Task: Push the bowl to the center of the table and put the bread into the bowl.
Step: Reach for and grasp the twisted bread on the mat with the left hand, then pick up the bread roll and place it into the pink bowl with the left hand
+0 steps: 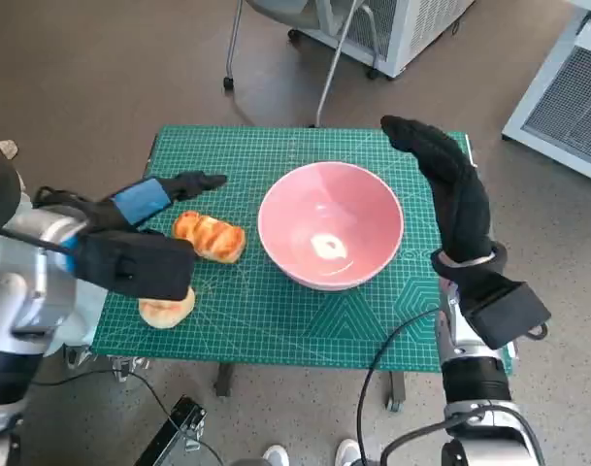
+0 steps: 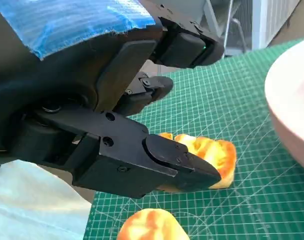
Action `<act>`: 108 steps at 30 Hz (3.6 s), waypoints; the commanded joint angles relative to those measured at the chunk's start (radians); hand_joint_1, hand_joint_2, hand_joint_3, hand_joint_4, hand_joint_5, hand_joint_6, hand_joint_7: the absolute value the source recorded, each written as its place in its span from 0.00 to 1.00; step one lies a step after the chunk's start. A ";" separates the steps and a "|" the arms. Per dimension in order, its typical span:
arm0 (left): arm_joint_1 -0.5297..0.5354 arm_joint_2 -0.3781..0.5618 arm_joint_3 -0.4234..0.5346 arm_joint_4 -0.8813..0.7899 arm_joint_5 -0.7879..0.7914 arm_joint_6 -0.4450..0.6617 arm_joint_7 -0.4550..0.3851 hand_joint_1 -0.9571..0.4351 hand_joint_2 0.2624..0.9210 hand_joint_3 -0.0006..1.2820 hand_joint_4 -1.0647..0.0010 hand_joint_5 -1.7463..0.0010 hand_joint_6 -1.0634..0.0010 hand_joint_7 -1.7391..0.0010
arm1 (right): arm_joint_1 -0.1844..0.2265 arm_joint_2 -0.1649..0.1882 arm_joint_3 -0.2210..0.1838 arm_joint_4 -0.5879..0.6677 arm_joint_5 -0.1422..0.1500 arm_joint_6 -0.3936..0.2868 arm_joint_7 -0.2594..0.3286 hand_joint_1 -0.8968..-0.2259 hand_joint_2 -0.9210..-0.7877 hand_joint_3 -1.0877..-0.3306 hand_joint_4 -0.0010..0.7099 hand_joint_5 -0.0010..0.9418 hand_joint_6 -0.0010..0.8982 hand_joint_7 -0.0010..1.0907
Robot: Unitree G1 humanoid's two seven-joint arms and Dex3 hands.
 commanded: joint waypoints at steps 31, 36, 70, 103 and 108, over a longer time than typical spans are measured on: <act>-0.067 -0.103 -0.103 0.305 0.181 -0.114 0.136 0.79 0.81 0.06 0.68 1.00 0.57 0.99 | 0.067 0.031 -0.001 -0.031 0.005 0.025 -0.025 0.49 0.00 0.48 0.58 0.02 0.09 0.80; -0.112 -0.138 -0.149 0.405 0.223 -0.140 0.172 0.78 0.82 0.06 0.68 1.00 0.56 0.99 | 0.071 0.037 -0.002 -0.029 0.009 0.020 -0.024 0.49 0.00 0.48 0.58 0.02 0.09 0.80; -0.317 -0.208 -0.284 0.885 0.287 -0.407 0.576 0.69 1.00 0.09 0.44 0.24 0.42 0.35 | 0.113 0.038 -0.006 -0.080 0.024 0.035 -0.022 0.49 0.00 0.50 0.58 0.02 0.09 0.79; -0.236 -0.259 0.059 0.093 0.054 -0.210 0.529 0.69 1.00 0.06 0.41 0.33 0.37 0.32 | 0.099 0.033 -0.010 -0.059 0.022 0.033 -0.020 0.48 0.00 0.52 0.58 0.02 0.09 0.78; -0.242 -0.329 -0.004 0.119 0.092 -0.232 0.540 0.69 1.00 0.06 0.41 0.33 0.39 0.30 | 0.104 0.026 -0.012 -0.063 0.016 0.026 -0.023 0.49 0.00 0.52 0.58 0.02 0.09 0.78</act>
